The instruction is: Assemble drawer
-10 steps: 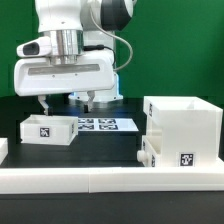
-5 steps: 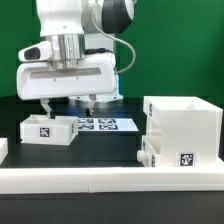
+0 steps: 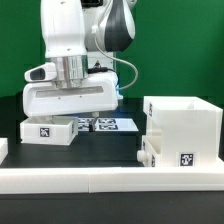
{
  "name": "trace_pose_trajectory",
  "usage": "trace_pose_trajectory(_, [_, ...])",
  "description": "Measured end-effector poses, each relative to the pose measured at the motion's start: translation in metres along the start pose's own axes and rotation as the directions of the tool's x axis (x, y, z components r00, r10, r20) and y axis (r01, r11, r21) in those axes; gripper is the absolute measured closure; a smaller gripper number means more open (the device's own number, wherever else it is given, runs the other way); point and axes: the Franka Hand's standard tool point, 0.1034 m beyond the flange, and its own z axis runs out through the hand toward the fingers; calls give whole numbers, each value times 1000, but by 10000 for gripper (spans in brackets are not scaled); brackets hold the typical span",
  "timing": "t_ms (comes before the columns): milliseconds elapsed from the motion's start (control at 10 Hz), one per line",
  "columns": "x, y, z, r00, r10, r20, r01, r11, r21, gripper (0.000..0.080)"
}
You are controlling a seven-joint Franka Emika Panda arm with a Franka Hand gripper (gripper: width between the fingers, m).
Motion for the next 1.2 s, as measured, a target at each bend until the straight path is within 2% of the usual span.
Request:
trace_pose_trajectory(300, [-6, 0, 3, 1000, -18, -11, 17, 1000, -8, 150])
trace_pose_trajectory(400, [-7, 1, 3, 1000, -25, -9, 25, 1000, -8, 259])
trace_pose_trajectory(500, [-8, 0, 3, 1000, -26, -8, 26, 1000, -7, 402])
trace_pose_trajectory(600, [-9, 0, 3, 1000, -26, -7, 26, 1000, -7, 402])
trace_pose_trajectory(700, [-9, 0, 3, 1000, -27, -7, 27, 1000, -7, 583])
trace_pose_trajectory(800, [-8, 0, 3, 1000, -30, -7, 30, 1000, -7, 583])
trace_pose_trajectory(900, [-7, 0, 3, 999, -32, -10, 32, 999, -8, 748])
trace_pose_trajectory(1200, [-4, -4, 0, 999, -42, -15, 42, 999, -9, 755])
